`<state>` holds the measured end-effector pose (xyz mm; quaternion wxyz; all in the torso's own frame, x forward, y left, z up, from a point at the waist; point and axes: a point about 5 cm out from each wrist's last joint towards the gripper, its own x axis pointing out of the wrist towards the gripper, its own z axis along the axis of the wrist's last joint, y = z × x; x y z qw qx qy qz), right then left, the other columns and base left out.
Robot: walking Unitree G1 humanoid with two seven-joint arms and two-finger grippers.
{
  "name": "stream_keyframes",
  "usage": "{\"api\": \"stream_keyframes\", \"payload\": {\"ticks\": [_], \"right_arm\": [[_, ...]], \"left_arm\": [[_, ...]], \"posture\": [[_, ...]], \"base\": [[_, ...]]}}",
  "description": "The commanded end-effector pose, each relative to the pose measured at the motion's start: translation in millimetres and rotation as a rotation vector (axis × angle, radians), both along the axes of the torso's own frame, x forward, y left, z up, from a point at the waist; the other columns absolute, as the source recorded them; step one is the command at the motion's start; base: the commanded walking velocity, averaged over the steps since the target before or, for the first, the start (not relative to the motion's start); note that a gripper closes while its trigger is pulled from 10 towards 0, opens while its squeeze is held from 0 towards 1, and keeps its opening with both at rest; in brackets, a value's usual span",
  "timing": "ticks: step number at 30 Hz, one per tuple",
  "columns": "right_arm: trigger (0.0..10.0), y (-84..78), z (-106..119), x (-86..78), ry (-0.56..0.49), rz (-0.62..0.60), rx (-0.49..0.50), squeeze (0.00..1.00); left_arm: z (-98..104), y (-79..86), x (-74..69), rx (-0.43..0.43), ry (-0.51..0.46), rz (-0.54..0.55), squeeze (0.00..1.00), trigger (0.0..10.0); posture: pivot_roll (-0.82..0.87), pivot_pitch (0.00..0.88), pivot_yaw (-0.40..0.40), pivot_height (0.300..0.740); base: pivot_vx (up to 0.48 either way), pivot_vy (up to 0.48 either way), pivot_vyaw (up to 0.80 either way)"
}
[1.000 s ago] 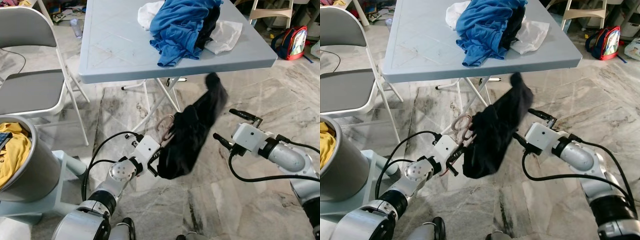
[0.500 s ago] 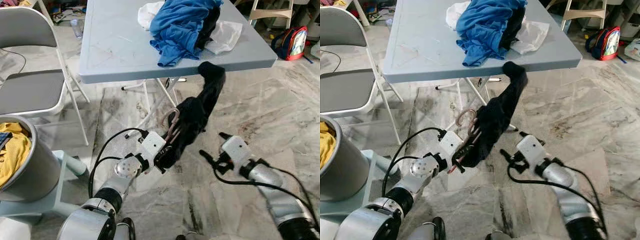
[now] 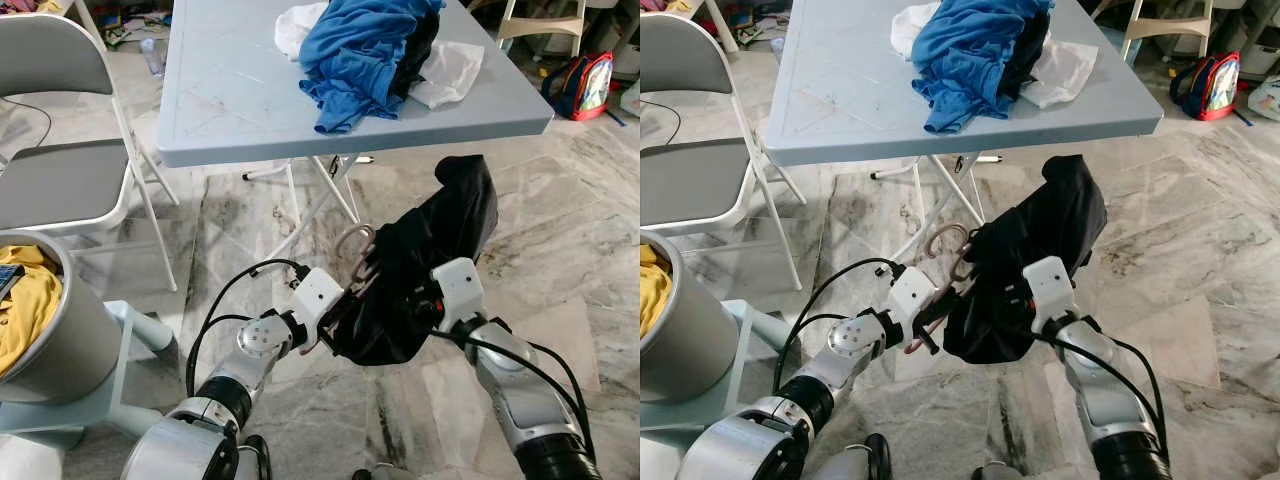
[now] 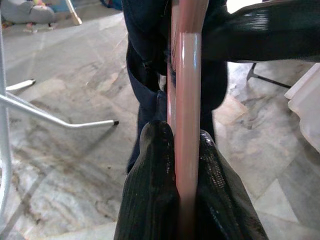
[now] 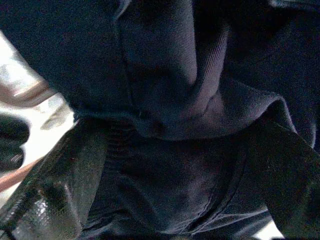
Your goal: Hang hanger
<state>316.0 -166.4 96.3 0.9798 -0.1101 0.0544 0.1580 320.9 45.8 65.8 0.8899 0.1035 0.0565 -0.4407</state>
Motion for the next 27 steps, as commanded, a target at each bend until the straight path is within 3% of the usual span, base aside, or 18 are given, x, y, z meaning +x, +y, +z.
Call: {"api": "stream_keyframes", "payload": {"ticks": [1, 2, 3, 4, 12, 16, 27], "right_arm": [[10.0, -7.0, -7.7, 1.7, 0.035, -0.090, -0.001, 0.00], [2.6, -6.3, -8.0, 4.3, 0.030, -0.117, 0.006, 0.00], [2.6, -6.3, -8.0, 4.3, 0.030, -0.117, 0.006, 0.00], [0.0, -5.0, -8.6, 6.2, 0.029, -0.135, 0.016, 0.00], [0.0, -11.3, -2.1, 16.7, -0.003, -0.233, 0.036, 0.00], [0.0, -22.8, -0.6, 19.4, -0.022, -0.298, 0.042, 0.00], [0.0, -31.4, 6.7, 24.1, -0.079, -0.356, 0.047, 0.00]], "left_arm": [[5.6, -6.2, -0.5, -0.028, -0.020, -0.033, 0.00, 0.0], [5.9, -8.9, -2.1, -0.039, -0.016, -0.058, 0.00, 0.0], [5.9, -8.9, -2.1, -0.039, -0.016, -0.058, 0.00, 0.0], [6.1, -10.9, -3.5, -0.045, -0.013, -0.079, 0.00, 0.0], [5.8, -13.7, -6.2, -0.050, -0.009, -0.117, 0.00, 0.0], [6.1, -13.5, -6.6, -0.057, -0.003, -0.129, 0.00, 0.0], [5.2, -14.1, -8.1, -0.049, 0.002, -0.151, 0.00, 0.0]], "posture": [[-0.10, 0.209, -0.023, 0.740], [-0.10, 0.209, -0.024, 0.740], [-0.10, 0.209, -0.024, 0.740], [-0.10, 0.208, -0.025, 0.740], [-0.09, 0.204, -0.025, 0.740], [-0.09, 0.200, -0.025, 0.740], [-0.09, 0.195, -0.023, 0.740]], "base": [[0.000, 0.000, 0.00], [0.000, 0.000, 0.00], [0.000, 0.000, 0.00], [0.000, 0.000, 0.00], [0.000, 0.000, 0.00], [0.000, 0.000, 0.00], [0.000, 0.000, 0.00]]}}
